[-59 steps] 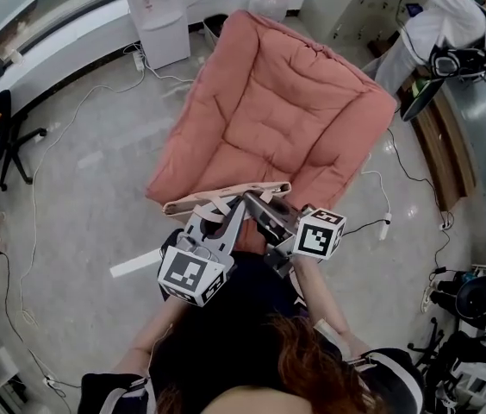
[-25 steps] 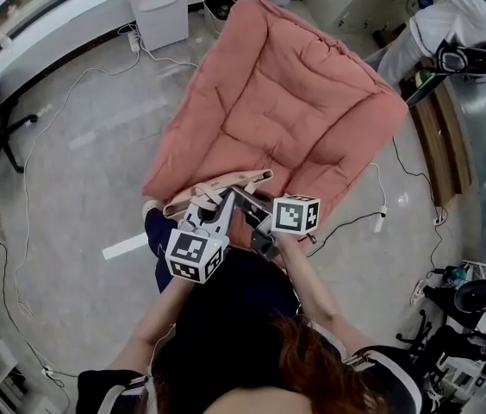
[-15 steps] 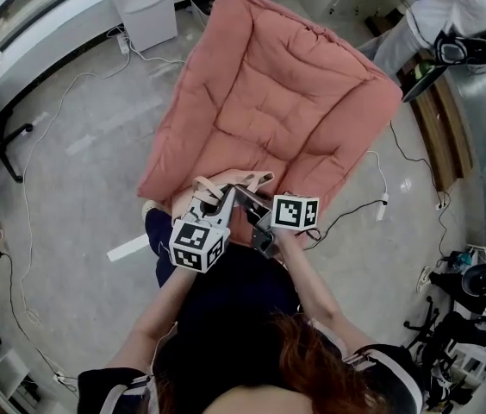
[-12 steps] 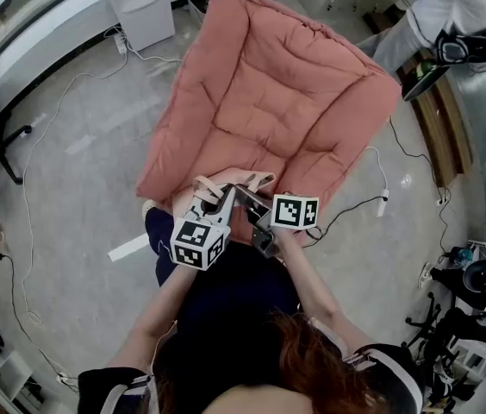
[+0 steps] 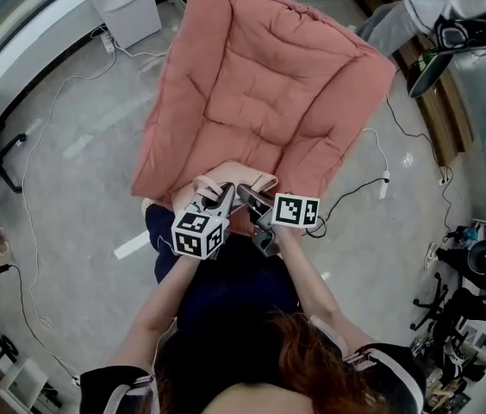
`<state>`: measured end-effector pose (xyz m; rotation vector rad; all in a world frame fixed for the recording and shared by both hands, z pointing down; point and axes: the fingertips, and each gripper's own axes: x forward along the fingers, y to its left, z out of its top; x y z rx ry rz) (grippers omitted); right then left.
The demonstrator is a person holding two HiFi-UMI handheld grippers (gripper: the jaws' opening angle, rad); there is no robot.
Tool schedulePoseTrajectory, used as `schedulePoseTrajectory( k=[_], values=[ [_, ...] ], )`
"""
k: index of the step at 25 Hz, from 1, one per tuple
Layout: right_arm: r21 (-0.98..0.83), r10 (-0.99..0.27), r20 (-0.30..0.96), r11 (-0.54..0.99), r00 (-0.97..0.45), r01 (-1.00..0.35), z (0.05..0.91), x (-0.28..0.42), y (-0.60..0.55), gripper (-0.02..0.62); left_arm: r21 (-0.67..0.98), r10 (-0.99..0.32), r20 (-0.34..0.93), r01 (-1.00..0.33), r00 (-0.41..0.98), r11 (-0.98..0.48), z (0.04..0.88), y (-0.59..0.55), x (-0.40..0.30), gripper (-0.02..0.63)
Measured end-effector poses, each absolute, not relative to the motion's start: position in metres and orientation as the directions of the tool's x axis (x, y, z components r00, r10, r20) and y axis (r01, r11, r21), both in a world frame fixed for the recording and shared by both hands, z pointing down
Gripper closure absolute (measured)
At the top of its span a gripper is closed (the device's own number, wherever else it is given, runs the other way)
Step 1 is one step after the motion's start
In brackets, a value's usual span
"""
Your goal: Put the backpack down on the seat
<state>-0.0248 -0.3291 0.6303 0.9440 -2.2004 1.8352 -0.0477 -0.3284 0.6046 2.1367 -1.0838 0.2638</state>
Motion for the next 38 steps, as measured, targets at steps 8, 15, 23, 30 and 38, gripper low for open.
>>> schedulePoseTrajectory(
  k=[8, 15, 23, 30, 38],
  values=[
    [-0.833, -0.422, 0.513, -0.033, -0.748, -0.553, 0.654, -0.007, -0.326, 0.551, 0.581, -0.546, 0.516, -0.738, 0.660, -0.343, 0.635, -0.328, -0.035, 0.588],
    [-0.814, -0.427, 0.565, -0.149, -0.706, -0.562, 0.684, 0.000, -0.318, 0.551, 0.645, -0.472, 0.565, -0.719, 0.677, -0.259, 0.669, -0.329, -0.034, 0.588],
    [-0.803, -0.390, 0.593, -0.218, -0.704, -0.555, 0.706, 0.004, -0.299, 0.551, 0.708, -0.358, 0.592, -0.679, 0.722, -0.197, 0.691, -0.307, -0.030, 0.586],
    [-0.801, -0.402, 0.599, -0.306, -0.692, -0.515, 0.714, 0.006, -0.304, 0.491, 0.775, -0.352, 0.569, -0.628, 0.743, -0.073, 0.696, -0.318, -0.041, 0.583],
    [-0.833, -0.484, 0.545, -0.406, -0.685, -0.376, 0.708, 0.023, -0.309, 0.339, 0.826, -0.400, 0.525, -0.564, 0.751, 0.026, 0.695, -0.318, -0.058, 0.328]
  ],
)
